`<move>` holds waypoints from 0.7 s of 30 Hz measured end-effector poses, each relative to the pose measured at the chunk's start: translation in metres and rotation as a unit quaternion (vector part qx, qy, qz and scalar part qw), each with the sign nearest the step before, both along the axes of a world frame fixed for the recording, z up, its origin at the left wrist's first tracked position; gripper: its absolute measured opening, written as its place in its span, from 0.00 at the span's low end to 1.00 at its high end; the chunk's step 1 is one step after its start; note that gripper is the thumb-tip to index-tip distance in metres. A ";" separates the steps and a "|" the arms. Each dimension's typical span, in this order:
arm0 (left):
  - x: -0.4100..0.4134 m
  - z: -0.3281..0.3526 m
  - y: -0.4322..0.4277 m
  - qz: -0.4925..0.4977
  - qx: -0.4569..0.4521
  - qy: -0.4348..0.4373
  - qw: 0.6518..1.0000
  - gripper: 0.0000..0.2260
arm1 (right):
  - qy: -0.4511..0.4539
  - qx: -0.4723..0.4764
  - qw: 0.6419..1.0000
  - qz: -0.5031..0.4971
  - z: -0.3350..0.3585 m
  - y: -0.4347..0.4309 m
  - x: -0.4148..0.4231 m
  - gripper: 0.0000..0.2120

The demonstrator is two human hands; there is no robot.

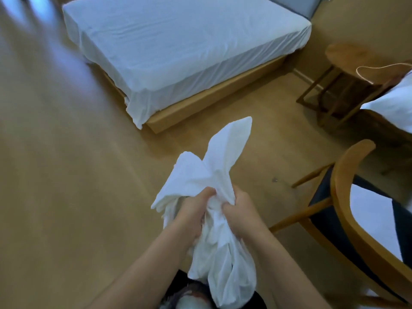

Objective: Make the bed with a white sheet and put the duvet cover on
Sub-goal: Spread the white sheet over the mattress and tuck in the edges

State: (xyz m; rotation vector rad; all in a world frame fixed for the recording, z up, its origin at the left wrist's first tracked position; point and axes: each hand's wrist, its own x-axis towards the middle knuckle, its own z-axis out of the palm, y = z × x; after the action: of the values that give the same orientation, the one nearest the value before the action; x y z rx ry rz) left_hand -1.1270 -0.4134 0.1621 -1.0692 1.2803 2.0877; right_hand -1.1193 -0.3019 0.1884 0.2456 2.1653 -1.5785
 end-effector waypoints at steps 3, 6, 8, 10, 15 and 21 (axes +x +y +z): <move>-0.077 -0.006 0.021 -0.005 -0.048 0.070 0.996 0.02 | -0.007 -0.005 0.999 0.036 -0.004 0.017 -0.077 0.17; -0.153 -0.009 0.043 -0.006 -0.168 0.112 0.979 0.06 | 0.012 -0.005 0.996 0.084 -0.005 0.038 -0.161 0.17; -0.202 -0.005 0.058 -0.015 -0.235 0.141 0.961 0.09 | 0.018 -0.006 0.994 0.105 -0.003 0.052 -0.214 0.22; -0.248 0.003 0.067 -0.040 -0.280 0.172 0.944 0.11 | 0.013 0.001 0.994 0.107 0.002 0.064 -0.263 0.31; -0.353 0.021 0.082 -0.075 -0.351 0.222 0.907 0.18 | -0.115 -0.081 0.989 0.038 0.015 0.079 -0.384 0.41; -0.502 0.028 0.096 -0.166 -0.430 0.277 0.843 0.14 | -0.056 -0.099 0.993 0.004 0.019 0.089 -0.537 0.27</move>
State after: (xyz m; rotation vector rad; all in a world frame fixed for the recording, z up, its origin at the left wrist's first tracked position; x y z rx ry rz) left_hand -1.6285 -0.3174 0.1900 -0.4356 2.6234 1.5746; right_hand -1.6563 -0.2126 0.2074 0.2568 1.9077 -1.7181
